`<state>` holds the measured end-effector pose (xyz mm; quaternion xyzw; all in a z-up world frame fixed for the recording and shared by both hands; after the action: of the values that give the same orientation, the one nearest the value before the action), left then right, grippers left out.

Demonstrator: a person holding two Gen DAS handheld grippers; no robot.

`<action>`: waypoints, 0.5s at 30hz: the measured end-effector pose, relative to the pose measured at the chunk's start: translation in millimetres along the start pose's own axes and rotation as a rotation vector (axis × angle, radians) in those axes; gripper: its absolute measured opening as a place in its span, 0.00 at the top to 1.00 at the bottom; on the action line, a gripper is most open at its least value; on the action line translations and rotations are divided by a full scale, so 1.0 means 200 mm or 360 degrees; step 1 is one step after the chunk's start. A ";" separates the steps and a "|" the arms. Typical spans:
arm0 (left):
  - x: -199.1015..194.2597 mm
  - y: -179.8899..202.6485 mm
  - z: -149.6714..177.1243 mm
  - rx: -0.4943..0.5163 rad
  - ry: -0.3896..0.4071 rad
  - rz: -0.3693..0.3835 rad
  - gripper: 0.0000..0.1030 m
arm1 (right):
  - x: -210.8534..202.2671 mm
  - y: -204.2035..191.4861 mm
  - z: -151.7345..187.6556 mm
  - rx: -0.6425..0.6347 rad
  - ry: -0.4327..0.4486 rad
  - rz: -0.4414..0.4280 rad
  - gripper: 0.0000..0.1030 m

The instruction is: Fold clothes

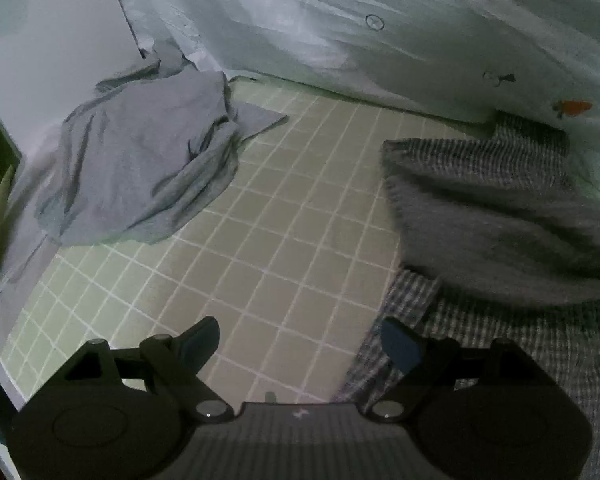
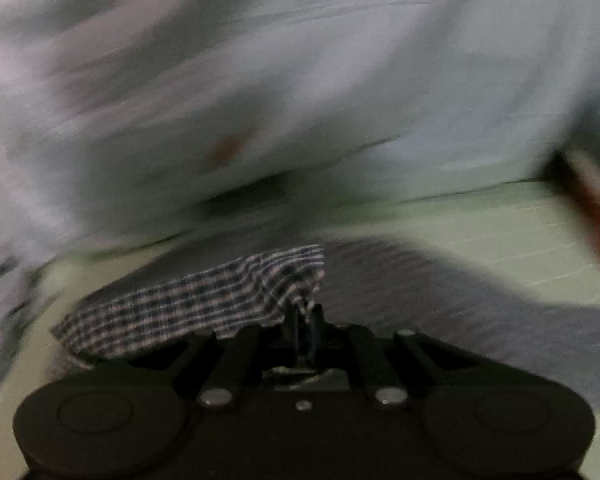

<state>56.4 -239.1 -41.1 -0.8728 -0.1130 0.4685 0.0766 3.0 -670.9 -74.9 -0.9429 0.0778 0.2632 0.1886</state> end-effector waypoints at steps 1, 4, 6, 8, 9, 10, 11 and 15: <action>-0.02 0.00 0.01 -0.0008 0.0007 -0.0010 0.14 | 0.00 0.12 -0.04 0.0038 0.0023 0.0088 0.95; -0.03 0.01 0.05 -0.0021 -0.0001 -0.0044 0.14 | 0.02 0.47 -0.10 0.0144 0.0052 0.0302 0.95; -0.02 0.01 0.06 -0.0029 -0.0028 -0.0088 0.15 | 0.03 0.60 -0.10 0.0146 0.0045 0.0373 0.95; 0.00 0.00 0.06 -0.0039 -0.0048 -0.0118 0.15 | 0.04 0.67 -0.08 0.0149 0.0012 0.0405 0.92; 0.00 0.00 0.06 -0.0042 -0.0053 -0.0129 0.15 | 0.05 0.69 -0.07 0.0144 -0.0025 0.0411 0.88; 0.00 0.00 0.06 -0.0042 -0.0054 -0.0136 0.15 | 0.05 0.69 -0.05 0.0125 -0.0051 0.0422 0.73; 0.00 0.00 0.05 -0.0039 -0.0052 -0.0141 0.15 | 0.06 0.66 -0.04 0.0103 -0.0043 0.0436 0.48; -0.01 -0.02 0.05 -0.0045 -0.0022 -0.0121 0.14 | -0.03 0.54 0.04 0.0064 0.0053 0.0414 0.00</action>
<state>46.4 -235.9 -43.8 -0.8657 -0.1533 0.4696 0.0813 -32.9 -766.8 -112.9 -0.9252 0.2079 0.2680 0.1704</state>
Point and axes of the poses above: each gripper's, at about its wrist camera, not at the fingertips, and x roughly the way its jaws point, y to its right, z to its underside, the point moved 1 cm from there along x, roughly the way its jaws point, and after that the axes turned 13 degrees about -z, right-handed, at the moved point
